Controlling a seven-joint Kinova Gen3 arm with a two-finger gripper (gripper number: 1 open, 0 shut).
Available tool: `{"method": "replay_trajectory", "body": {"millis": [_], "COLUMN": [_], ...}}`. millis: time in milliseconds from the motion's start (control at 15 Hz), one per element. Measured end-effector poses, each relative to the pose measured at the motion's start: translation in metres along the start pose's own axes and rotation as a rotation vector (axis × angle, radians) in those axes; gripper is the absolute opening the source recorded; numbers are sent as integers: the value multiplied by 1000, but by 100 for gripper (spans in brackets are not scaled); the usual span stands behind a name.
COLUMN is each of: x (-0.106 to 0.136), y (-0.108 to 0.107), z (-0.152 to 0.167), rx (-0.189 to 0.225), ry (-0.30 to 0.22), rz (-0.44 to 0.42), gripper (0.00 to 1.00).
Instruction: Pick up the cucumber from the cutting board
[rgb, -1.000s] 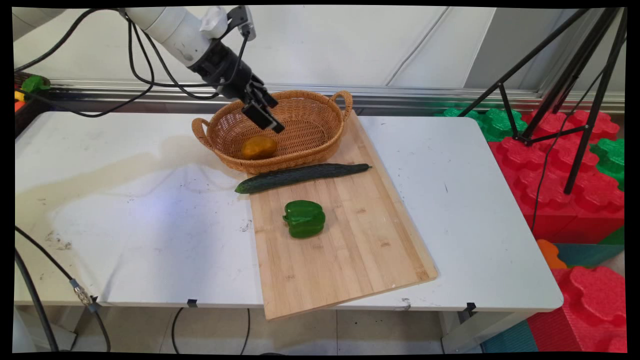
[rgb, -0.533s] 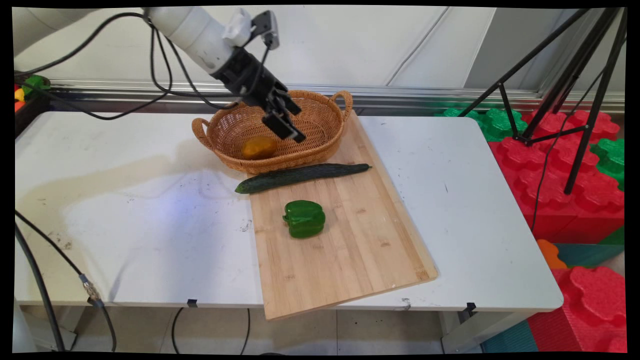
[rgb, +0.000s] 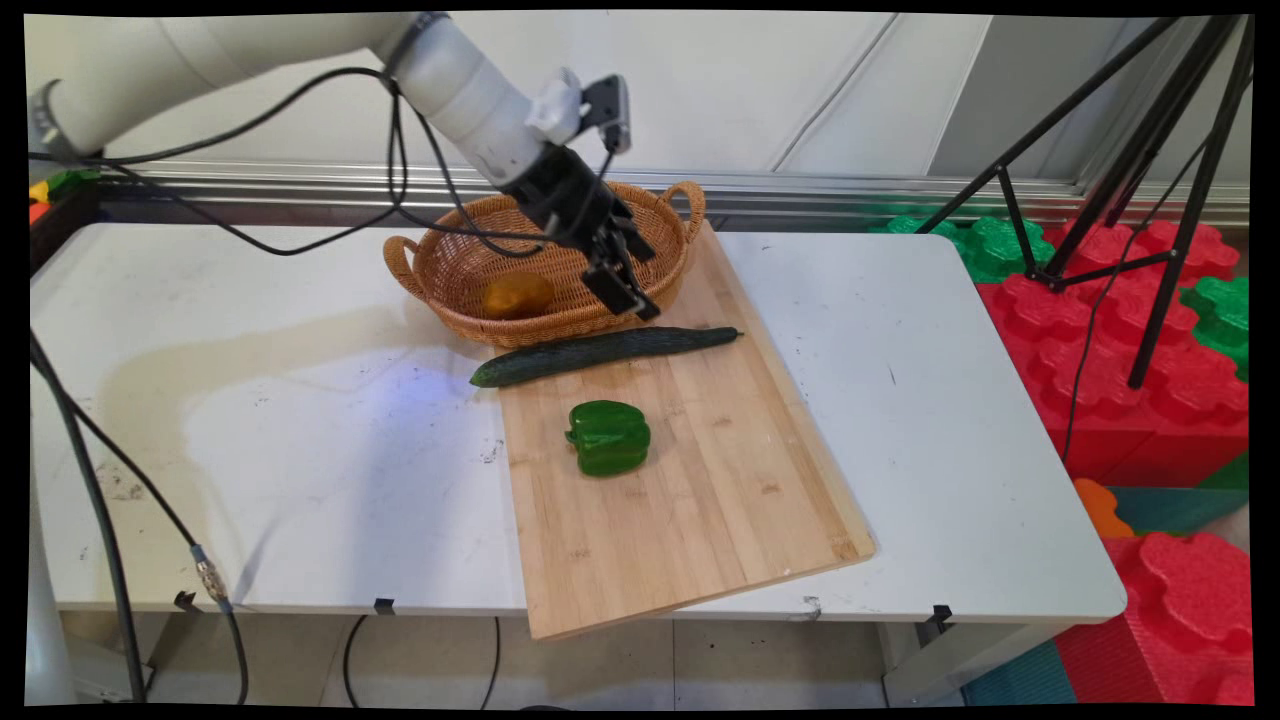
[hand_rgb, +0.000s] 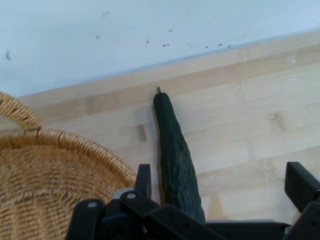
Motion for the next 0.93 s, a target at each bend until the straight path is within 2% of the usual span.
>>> {"method": "replay_trajectory", "body": {"millis": [467, 933], "x": [16, 25], "y": [-9, -18], "z": [66, 107], "rx": [-26, -20], "ry": [-58, -101], "rz": [89, 152], "gripper": [100, 100]}}
